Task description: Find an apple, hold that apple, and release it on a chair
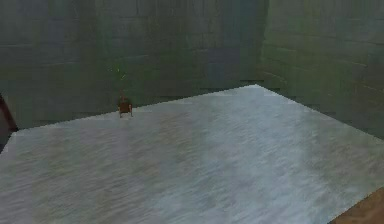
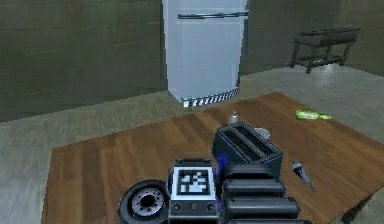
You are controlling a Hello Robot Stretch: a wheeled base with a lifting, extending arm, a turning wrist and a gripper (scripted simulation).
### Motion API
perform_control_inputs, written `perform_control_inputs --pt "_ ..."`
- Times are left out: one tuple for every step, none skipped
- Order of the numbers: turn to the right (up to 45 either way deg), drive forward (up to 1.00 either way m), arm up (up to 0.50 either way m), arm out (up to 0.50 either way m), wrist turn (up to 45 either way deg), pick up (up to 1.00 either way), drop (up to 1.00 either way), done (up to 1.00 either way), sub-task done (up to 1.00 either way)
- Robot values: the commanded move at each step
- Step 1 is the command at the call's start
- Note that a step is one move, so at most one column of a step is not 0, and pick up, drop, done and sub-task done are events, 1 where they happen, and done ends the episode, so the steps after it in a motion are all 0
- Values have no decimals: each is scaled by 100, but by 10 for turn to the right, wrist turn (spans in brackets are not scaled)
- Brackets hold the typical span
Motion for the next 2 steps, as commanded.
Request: perform_control_inputs --pt "150 0 0 0 0 0 0 0 0" --pt "-90 0 0 0 0 0 0 0 0"
